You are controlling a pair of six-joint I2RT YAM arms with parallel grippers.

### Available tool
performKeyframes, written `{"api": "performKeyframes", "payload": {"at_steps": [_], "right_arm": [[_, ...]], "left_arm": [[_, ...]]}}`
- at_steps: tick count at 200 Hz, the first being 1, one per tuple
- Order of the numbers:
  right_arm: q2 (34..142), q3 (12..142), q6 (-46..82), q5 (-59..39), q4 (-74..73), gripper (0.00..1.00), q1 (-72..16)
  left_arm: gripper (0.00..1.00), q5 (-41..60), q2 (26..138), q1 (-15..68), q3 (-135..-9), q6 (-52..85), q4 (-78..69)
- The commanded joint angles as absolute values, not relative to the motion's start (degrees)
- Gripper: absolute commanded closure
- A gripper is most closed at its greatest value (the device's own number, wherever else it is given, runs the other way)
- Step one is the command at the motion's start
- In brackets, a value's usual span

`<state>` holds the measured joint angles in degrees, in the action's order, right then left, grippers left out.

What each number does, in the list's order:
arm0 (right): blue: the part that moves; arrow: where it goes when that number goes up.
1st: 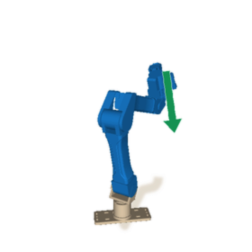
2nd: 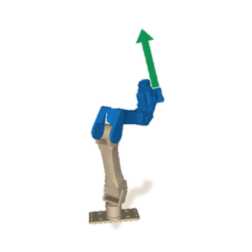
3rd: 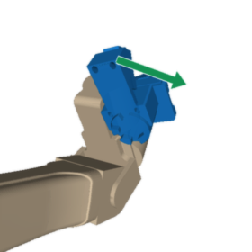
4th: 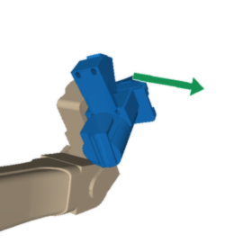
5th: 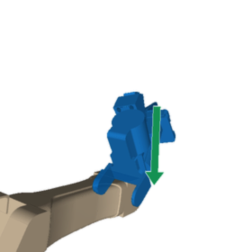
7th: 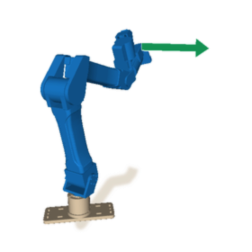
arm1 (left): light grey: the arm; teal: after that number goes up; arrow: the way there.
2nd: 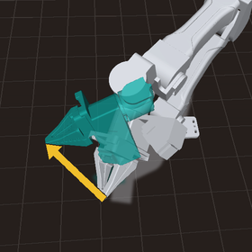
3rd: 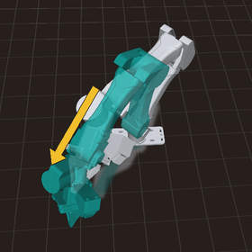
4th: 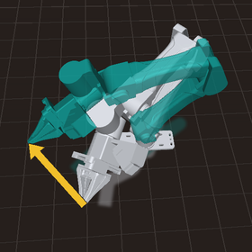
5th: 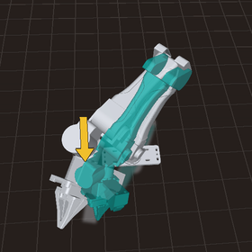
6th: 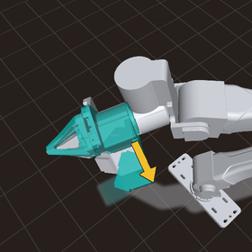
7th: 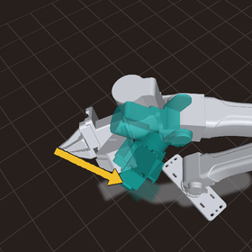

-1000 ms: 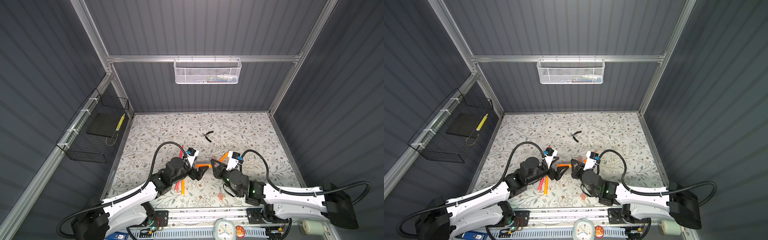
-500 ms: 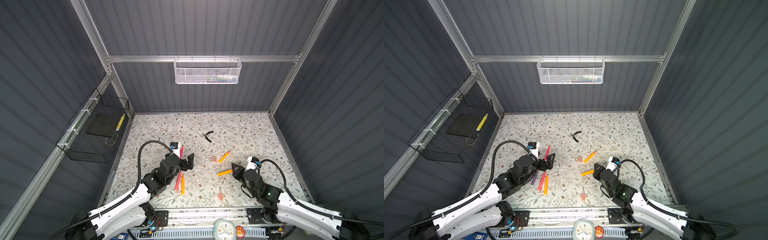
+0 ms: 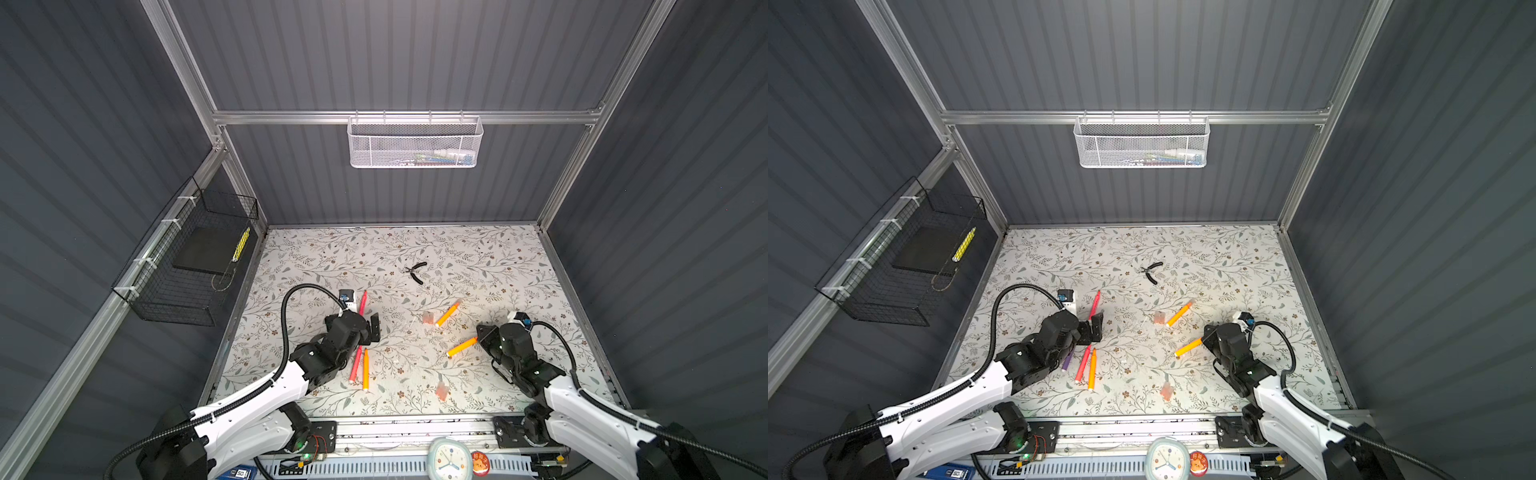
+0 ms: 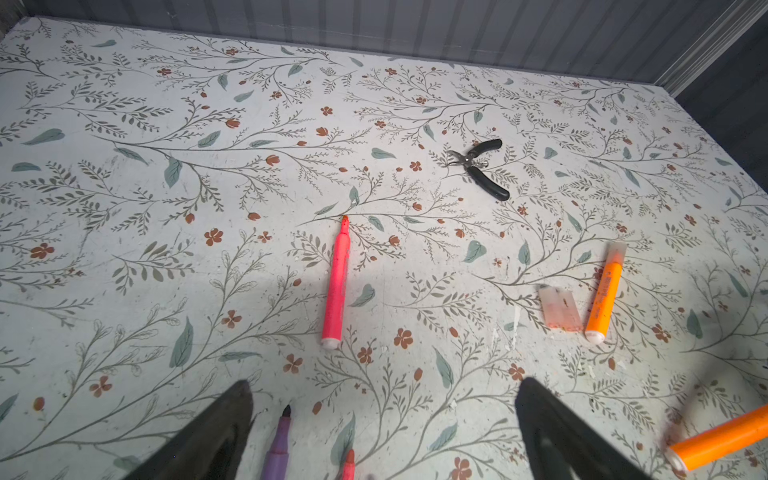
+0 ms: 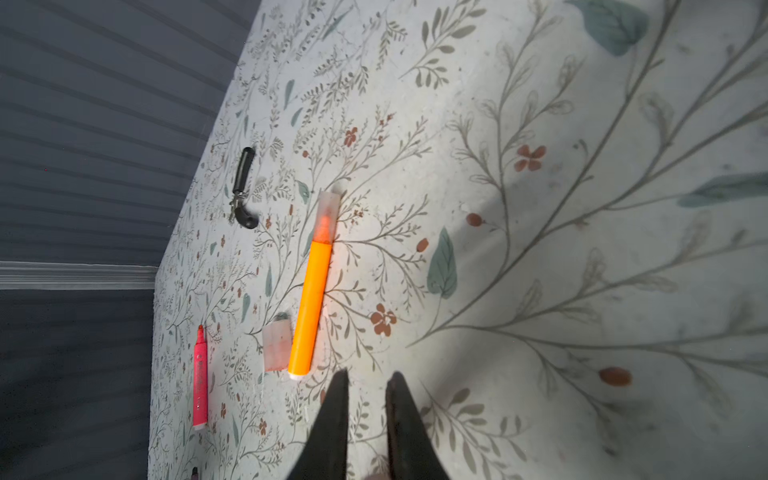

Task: Insert the pens into the pen caps
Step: 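Release the capped highlighter from the left gripper while the right gripper draws back, then move the left gripper over the pink highlighter while the right gripper retracts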

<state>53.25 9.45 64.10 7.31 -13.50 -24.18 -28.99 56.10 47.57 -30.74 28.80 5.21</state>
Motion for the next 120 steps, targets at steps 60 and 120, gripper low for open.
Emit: {"api": "performKeyframes", "payload": {"at_steps": [60, 120], "right_arm": [[76.0, 15.0, 63.1, -0.4, -24.7, 0.85, -17.5], [84.2, 18.0, 64.8, -2.2, -30.4, 0.59, -15.4]], "left_arm": [[0.01, -32.0, 59.3, 47.5, -34.3, 29.3, 7.7], [0.02, -31.5, 63.6, 47.4, -36.3, 28.2, 7.7]]}}
